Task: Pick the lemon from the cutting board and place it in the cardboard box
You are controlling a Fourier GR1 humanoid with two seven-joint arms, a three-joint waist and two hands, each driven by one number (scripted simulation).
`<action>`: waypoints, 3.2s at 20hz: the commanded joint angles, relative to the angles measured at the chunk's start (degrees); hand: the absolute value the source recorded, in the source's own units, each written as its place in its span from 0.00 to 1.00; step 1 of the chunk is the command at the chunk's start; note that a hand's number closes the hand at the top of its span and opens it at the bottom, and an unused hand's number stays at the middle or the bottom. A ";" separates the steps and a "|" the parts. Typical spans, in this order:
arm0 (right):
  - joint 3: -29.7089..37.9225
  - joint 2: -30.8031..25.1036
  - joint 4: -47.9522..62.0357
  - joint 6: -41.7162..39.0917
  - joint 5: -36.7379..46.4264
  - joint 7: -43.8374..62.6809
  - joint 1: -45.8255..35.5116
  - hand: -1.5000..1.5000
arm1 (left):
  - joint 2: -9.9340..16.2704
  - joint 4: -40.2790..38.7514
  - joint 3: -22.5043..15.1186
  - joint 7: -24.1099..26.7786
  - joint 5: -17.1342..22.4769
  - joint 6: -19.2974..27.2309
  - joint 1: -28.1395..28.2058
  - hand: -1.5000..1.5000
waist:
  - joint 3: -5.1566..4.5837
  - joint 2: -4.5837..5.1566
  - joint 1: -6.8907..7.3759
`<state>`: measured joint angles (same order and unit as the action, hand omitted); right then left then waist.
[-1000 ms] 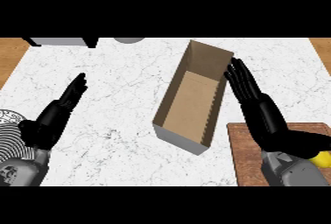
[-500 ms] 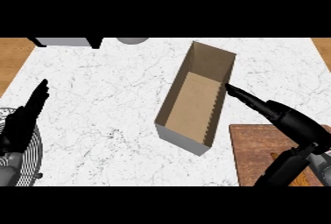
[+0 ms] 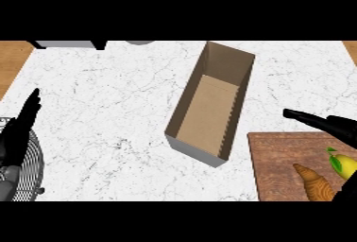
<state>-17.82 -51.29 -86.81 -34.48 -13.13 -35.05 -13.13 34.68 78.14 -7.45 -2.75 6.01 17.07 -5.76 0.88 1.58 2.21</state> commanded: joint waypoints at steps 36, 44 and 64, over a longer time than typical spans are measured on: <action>-24.24 -3.98 38.15 32.82 58.34 -43.26 -18.57 0.00 | -0.12 -4.08 3.66 -0.67 -2.61 -2.50 -2.91 0.50 | -0.81 -1.26 -0.76; -26.74 -5.54 35.82 32.38 55.51 -47.21 -18.18 0.00 | -2.52 -4.28 2.86 -0.79 -4.47 -0.57 -1.93 0.50 | -0.81 -1.27 -0.93; -25.75 1.74 34.16 42.39 59.86 -35.17 -13.51 1.00 | -4.49 -1.78 4.66 -0.89 -7.55 -1.50 0.77 0.50 | -0.82 -1.56 -1.72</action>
<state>-44.88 -53.05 -52.02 4.26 47.84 -64.38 -27.21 30.15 75.30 -2.80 -2.99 -0.78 15.48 -5.46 -0.31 -0.18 0.58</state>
